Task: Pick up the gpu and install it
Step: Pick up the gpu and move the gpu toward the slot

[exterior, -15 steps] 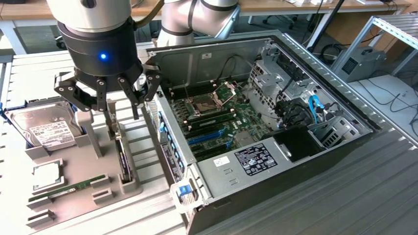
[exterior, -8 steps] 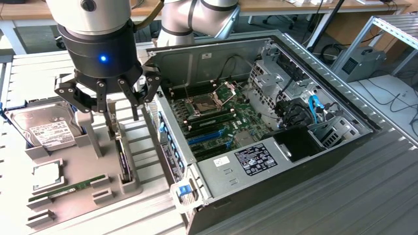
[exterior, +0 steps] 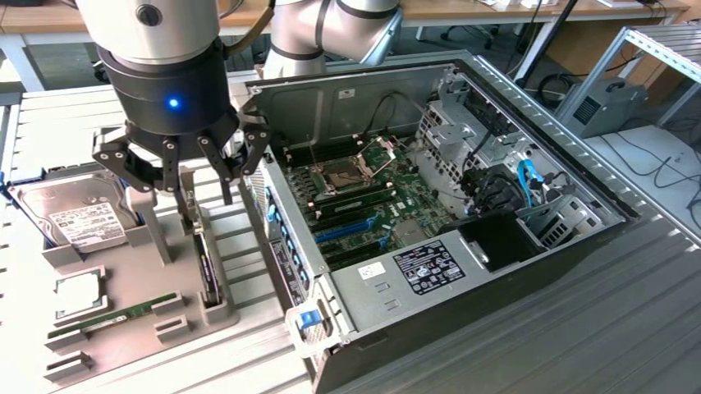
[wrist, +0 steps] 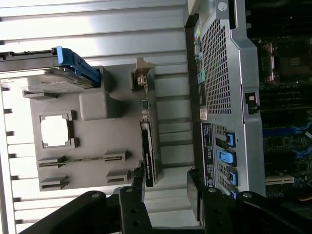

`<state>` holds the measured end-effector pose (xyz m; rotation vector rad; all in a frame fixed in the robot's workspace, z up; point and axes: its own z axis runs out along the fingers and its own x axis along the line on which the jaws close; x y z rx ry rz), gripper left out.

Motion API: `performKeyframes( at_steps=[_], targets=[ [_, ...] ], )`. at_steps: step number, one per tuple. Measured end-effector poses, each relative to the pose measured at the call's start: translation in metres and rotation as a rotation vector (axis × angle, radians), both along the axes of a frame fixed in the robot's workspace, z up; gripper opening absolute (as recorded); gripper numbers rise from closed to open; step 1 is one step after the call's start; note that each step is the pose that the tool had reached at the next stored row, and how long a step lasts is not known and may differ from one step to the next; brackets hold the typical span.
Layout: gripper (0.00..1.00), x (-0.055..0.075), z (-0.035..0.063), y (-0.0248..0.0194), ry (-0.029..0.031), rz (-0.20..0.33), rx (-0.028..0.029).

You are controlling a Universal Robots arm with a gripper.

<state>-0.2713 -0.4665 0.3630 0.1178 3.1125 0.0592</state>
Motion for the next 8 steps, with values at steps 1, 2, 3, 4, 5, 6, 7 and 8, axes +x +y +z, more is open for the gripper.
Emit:
performKeyframes(
  at_steps=[1, 2, 3, 4, 5, 6, 7, 8],
  targets=[
    [0.48, -0.0001, -0.0003, 0.0000, 0.0000, 0.000, -0.0002],
    [0.48, -0.0001, -0.0007, 0.0000, 0.0000, 0.000, -0.0006],
    [0.48, -0.0001, -0.0011, 0.0000, 0.0000, 0.000, -0.0009],
    [0.48, -0.0002, -0.0014, 0.0000, 0.0000, 0.000, -0.0013],
    [0.48, -0.0002, -0.0018, 0.0000, 0.0000, 0.000, -0.0017],
    [0.48, -0.0002, -0.0021, 0.0000, 0.0000, 0.000, -0.0020],
    [0.48, -0.0003, -0.0025, 0.0000, 0.0000, 0.000, -0.0024],
    [0.48, -0.0003, -0.0029, 0.0000, 0.0000, 0.000, -0.0029]
  ],
)
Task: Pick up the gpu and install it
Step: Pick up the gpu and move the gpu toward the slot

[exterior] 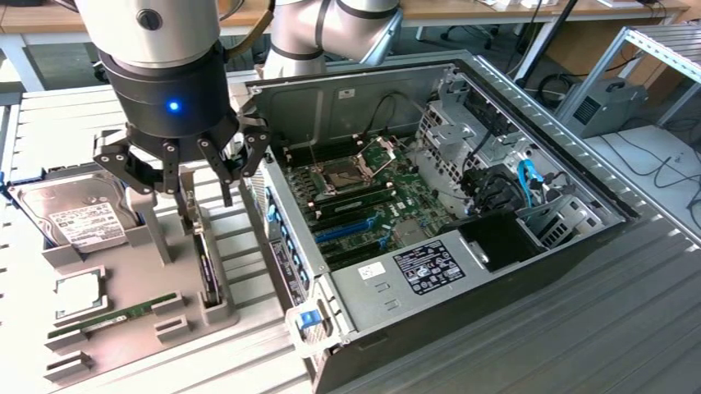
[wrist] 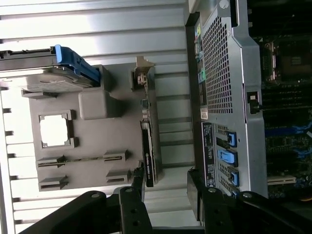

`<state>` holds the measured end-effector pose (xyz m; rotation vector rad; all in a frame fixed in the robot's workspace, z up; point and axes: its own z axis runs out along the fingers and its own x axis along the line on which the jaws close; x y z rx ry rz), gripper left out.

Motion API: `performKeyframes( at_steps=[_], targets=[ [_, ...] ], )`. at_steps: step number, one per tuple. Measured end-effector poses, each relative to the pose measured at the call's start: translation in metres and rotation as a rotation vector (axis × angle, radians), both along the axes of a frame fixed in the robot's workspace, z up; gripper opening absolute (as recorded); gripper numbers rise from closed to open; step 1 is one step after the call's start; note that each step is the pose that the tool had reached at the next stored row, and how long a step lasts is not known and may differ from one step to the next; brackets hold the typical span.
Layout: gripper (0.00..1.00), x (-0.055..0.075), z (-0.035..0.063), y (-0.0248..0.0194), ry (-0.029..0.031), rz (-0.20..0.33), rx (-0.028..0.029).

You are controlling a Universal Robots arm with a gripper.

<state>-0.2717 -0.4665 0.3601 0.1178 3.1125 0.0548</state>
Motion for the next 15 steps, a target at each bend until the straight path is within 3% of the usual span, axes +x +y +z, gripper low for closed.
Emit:
performKeyframes(
  at_steps=[15],
  targets=[
    [0.48, -0.0008, -0.0071, 0.0000, 0.0000, 0.000, -0.0063]
  ],
)
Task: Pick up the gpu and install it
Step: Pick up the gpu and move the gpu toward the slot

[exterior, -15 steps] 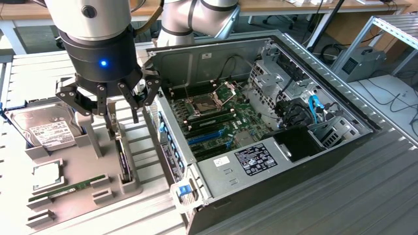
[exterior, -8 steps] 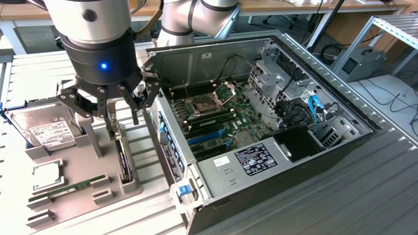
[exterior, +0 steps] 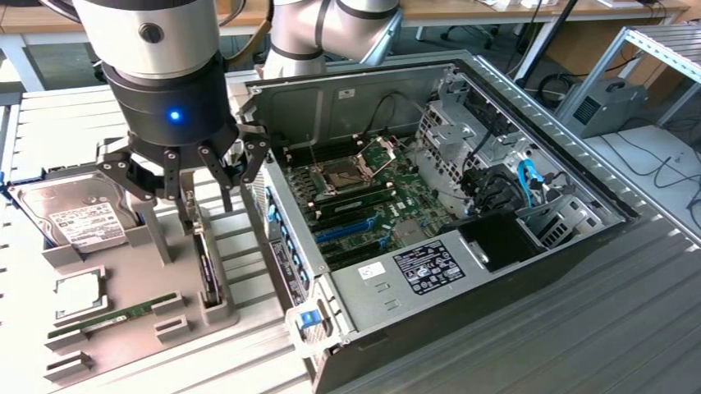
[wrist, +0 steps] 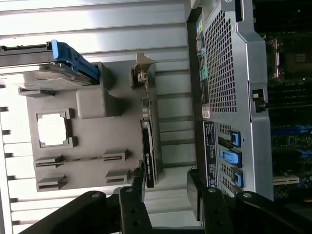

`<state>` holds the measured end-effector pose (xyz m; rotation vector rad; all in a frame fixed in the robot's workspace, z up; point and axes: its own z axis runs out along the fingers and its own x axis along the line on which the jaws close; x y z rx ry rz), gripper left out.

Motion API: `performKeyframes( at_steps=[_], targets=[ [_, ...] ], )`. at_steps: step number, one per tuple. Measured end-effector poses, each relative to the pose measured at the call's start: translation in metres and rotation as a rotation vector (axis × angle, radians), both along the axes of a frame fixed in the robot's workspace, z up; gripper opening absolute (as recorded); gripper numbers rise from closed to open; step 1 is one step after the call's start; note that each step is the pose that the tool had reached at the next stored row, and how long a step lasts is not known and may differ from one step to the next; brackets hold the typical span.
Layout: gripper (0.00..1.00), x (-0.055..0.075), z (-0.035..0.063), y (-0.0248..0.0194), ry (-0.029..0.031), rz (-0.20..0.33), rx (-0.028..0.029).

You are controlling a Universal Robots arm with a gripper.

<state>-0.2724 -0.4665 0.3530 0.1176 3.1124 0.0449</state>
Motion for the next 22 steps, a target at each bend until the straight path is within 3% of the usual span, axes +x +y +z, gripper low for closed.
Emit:
performKeyframes(
  at_steps=[10, 22],
  targets=[
    [0.48, -0.002, -0.0152, 0.0000, 0.0000, 0.000, -0.0102],
    [0.48, -0.002, -0.0200, 0.0000, 0.0000, 0.000, -0.0136]
  ],
)
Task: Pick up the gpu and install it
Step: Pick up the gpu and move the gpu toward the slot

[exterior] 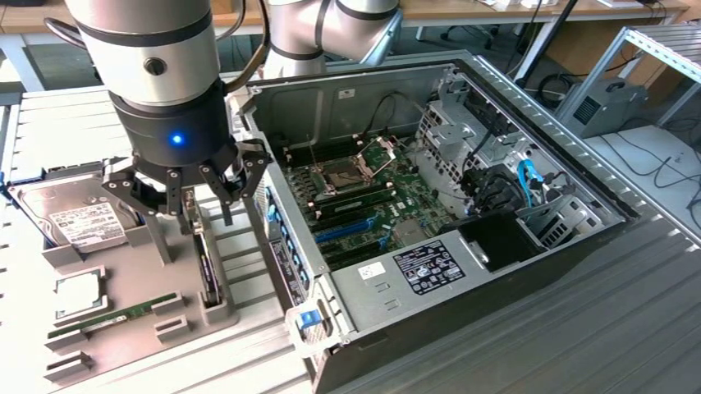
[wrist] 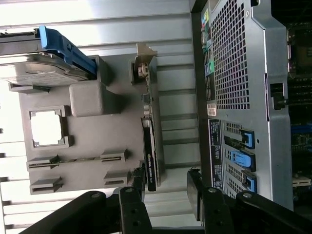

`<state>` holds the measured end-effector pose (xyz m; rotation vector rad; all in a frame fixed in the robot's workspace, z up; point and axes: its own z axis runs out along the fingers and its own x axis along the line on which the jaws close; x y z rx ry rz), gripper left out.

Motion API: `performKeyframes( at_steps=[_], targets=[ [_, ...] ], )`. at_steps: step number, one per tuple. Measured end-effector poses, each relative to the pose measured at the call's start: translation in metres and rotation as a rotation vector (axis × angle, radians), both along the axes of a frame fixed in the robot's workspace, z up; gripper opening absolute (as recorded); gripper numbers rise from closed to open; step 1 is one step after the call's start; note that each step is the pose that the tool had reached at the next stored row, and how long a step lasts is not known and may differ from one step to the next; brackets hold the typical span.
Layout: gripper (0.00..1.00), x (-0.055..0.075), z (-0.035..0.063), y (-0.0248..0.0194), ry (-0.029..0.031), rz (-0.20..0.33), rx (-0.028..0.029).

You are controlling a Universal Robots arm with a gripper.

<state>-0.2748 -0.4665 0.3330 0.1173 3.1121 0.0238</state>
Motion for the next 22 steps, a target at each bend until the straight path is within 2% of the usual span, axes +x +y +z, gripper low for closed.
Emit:
performKeyframes(
  at_steps=[22],
  targets=[
    [0.48, -0.0006, -0.0081, 0.0000, 0.0000, 0.000, -0.0064]
  ],
)
